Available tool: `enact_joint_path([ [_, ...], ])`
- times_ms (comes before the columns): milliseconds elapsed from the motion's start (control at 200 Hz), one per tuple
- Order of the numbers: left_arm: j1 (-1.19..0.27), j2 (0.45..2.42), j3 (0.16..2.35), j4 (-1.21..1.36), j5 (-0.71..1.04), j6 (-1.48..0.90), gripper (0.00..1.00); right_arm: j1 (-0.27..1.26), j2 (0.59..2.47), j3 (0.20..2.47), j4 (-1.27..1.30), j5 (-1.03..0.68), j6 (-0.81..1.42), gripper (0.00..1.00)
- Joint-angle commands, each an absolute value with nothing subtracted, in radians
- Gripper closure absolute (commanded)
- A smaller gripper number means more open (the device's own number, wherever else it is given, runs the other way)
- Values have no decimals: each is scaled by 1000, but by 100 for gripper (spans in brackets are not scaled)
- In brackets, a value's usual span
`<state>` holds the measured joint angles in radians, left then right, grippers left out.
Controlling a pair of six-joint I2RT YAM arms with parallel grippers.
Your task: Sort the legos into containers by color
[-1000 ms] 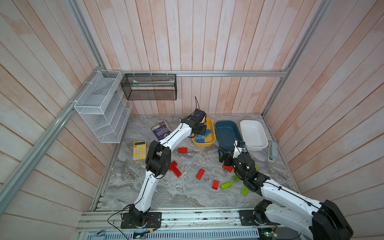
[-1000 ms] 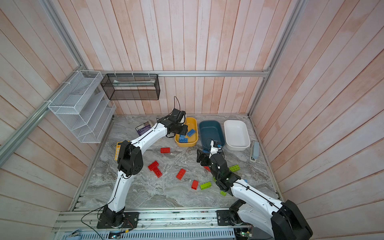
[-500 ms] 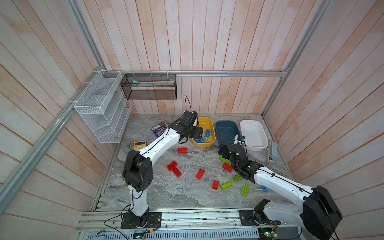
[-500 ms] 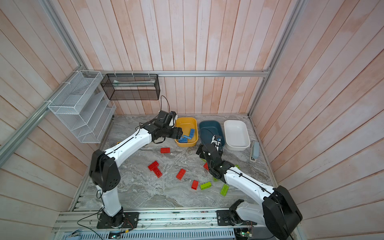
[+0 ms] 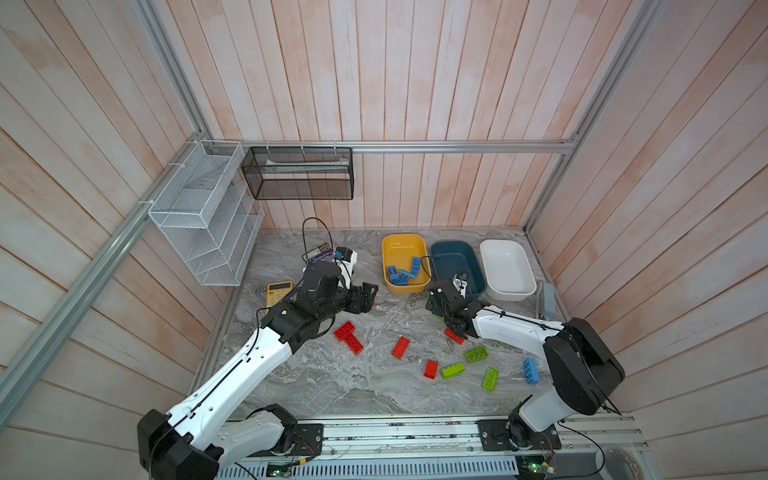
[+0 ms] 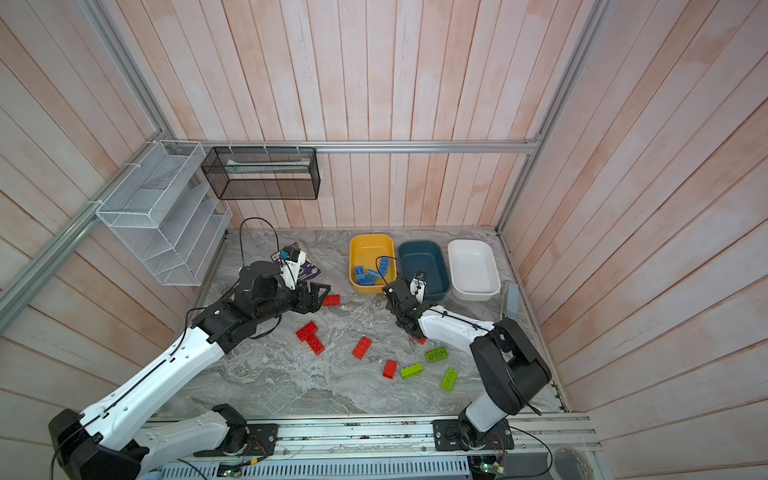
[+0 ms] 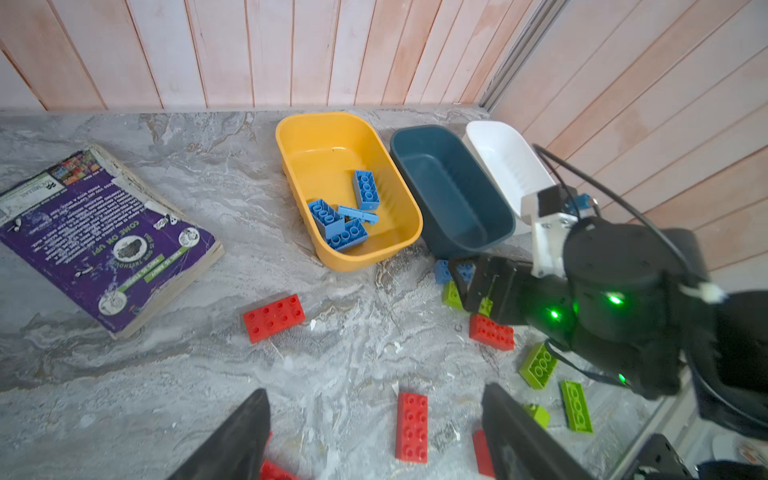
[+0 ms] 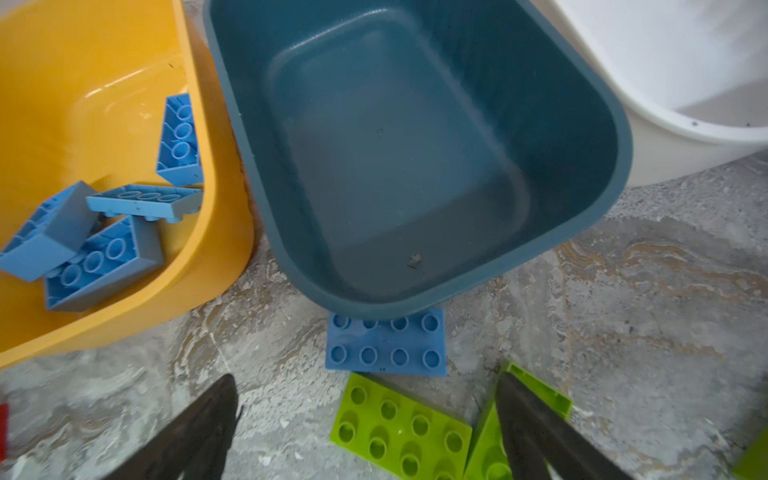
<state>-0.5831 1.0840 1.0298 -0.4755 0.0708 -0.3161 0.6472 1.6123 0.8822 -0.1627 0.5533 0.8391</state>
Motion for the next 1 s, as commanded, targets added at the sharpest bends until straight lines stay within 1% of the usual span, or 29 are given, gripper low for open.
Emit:
enact_joint_path([
  [0, -580, 1014, 992, -518, 83, -294, 17, 648, 1664, 916, -219, 602, 887, 3],
  [230, -581, 930, 942, -563, 61, -262, 17, 629, 1762, 962, -221, 612, 893, 3],
  [390, -581, 909, 901, -547, 55, -266, 17, 617, 1790, 969, -211, 614, 893, 4],
  [755, -581, 945, 887, -540, 34, -256, 17, 588, 1817, 937, -110, 527, 828, 7],
  [995, -581, 951, 885, -541, 28, -263, 17, 588, 1872, 956, -116, 539, 802, 11],
])
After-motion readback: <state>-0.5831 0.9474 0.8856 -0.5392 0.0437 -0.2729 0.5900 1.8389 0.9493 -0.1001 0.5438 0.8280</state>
